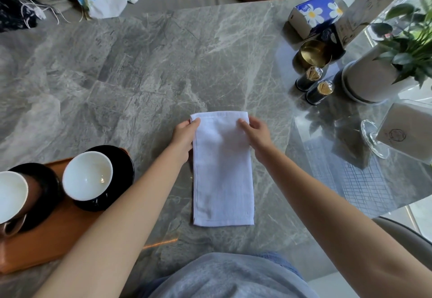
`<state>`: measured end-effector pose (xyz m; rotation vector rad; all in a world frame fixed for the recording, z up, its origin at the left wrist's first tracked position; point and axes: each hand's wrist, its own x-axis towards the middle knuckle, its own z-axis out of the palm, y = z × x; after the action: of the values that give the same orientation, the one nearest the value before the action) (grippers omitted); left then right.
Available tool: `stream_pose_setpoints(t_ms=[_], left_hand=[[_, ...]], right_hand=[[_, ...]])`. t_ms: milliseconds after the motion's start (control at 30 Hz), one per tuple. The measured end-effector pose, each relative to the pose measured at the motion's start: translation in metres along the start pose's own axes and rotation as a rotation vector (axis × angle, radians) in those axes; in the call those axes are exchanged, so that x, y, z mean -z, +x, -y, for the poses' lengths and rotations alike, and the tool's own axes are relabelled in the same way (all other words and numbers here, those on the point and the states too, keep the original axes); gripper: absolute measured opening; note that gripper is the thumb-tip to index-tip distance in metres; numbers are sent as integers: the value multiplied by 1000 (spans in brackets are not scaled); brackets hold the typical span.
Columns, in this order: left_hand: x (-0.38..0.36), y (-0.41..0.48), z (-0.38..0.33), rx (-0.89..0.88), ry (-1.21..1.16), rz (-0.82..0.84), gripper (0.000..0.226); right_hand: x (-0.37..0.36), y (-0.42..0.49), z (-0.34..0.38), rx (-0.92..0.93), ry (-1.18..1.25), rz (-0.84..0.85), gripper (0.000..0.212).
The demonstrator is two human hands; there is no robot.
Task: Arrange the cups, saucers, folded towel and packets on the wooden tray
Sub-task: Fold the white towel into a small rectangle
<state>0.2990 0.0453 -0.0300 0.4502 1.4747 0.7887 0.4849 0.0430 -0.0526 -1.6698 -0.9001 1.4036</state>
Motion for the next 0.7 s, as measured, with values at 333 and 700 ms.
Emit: stream_pose_setpoints(t_ms=[333, 700], left_hand=[[14, -26, -60, -258, -98, 50, 18], [65, -80, -117, -411, -40, 650, 35]], right_hand=[[-15, -15, 82, 158, 119, 84, 15], [29, -48, 167, 277, 122, 696, 27]])
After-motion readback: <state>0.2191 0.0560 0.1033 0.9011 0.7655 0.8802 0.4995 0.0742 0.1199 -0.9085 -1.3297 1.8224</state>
